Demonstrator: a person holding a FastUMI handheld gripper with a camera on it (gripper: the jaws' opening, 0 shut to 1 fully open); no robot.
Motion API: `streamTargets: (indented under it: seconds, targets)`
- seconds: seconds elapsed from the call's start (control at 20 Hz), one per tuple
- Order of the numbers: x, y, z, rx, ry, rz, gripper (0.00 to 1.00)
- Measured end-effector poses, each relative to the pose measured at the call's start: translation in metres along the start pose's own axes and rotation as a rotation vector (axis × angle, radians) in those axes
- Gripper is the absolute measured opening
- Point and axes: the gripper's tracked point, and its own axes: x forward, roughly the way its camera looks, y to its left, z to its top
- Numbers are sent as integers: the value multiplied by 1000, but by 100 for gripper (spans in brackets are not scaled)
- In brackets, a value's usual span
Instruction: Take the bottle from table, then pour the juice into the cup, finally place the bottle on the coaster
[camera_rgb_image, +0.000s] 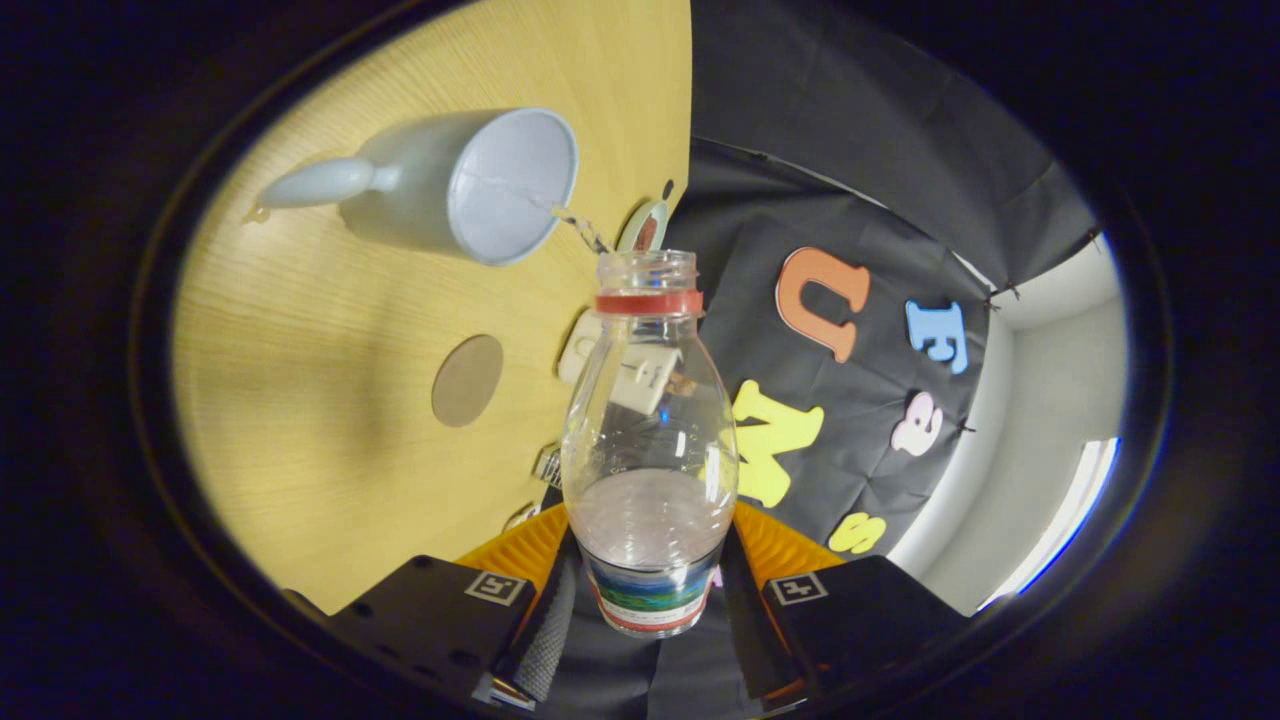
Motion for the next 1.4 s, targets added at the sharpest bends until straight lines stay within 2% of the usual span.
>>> streamTargets:
  seconds: [1.4]
  targets:
    - [6,-30,5,-106,-11,-30,73]
